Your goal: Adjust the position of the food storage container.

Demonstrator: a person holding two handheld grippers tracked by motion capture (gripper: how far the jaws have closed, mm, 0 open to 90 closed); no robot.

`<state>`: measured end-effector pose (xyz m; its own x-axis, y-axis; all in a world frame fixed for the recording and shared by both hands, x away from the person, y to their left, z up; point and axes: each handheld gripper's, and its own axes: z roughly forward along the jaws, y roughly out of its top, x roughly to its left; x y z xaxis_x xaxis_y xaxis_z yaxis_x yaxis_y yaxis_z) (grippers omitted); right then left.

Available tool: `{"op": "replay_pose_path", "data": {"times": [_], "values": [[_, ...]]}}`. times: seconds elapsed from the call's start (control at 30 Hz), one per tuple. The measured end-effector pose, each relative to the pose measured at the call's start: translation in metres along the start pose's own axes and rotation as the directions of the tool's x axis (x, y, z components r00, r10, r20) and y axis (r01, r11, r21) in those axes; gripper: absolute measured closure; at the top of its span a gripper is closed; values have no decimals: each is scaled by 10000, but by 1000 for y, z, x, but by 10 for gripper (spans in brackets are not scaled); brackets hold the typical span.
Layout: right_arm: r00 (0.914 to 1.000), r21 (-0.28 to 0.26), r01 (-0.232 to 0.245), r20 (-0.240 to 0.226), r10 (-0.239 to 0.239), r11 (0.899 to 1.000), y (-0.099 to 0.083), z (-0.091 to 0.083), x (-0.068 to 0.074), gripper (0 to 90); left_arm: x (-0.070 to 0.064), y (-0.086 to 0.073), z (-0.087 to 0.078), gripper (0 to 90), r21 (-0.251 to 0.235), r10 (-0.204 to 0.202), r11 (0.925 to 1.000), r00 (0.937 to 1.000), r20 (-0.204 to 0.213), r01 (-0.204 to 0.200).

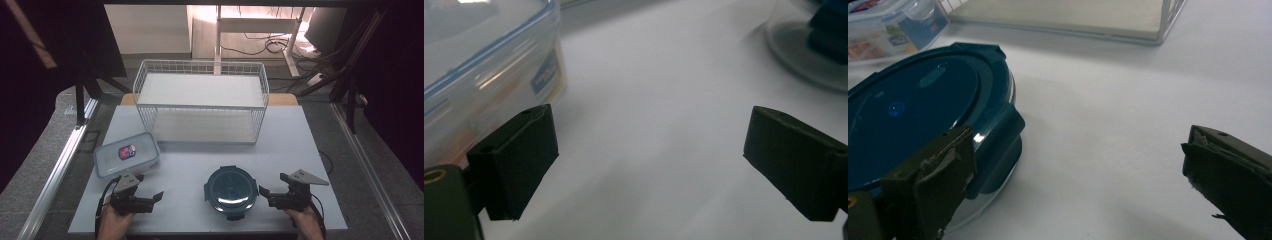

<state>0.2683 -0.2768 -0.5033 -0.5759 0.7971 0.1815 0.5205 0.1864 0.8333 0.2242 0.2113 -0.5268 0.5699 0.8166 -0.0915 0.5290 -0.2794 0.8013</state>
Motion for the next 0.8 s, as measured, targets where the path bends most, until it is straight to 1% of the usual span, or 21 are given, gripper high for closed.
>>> {"op": "replay_pose_path", "data": {"times": [0.1,0.13,0.17,0.2,0.23,0.37,0.4,0.5,0.6,0.63,0.8], "values": [[9999,83,-91,123,90,9999,0,1,-2,6,-1,0,0,56,-61,73,10000,10000,-19,-73],[9994,193,-241,249,237,9995,0,0,-4,0,-1,0,0,52,-145,47,9999,10000,-22,-47],[9994,193,-241,249,237,9995,0,0,-4,0,-1,1,-1,52,-216,-4,9998,10000,31,5],[9991,125,-393,173,391,9991,1,-2,-6,0,-1,1,-1,45,-340,-119,9993,9999,102,122],[9988,78,-474,153,473,9988,1,-3,-7,0,-1,1,-1,45,-340,-119,9993,9999,102,122],[9981,-155,-586,180,588,9982,2,-5,-9,0,0,1,-1,42,-543,-285,9981,9988,409,307],[9981,-155,-586,180,588,9982,2,-5,-9,0,0,1,-1,39,-543,-285,9981,9988,409,307],[9981,-96,-527,316,530,9986,2,-4,-10,0,1,1,-1,37,-668,-439,9966,9965,709,487],[9981,-64,-473,386,475,9989,2,-4,-9,0,1,1,-1,36,-634,-380,9971,9970,667,422],[9985,-19,-348,422,349,9994,2,-3,-8,0,1,1,-2,36,-680,-382,9968,9967,712,430],[9991,48,-254,340,253,9997,3,-2,-6,0,0,1,-3,38,-787,-311,9962,9963,799,374]]}}
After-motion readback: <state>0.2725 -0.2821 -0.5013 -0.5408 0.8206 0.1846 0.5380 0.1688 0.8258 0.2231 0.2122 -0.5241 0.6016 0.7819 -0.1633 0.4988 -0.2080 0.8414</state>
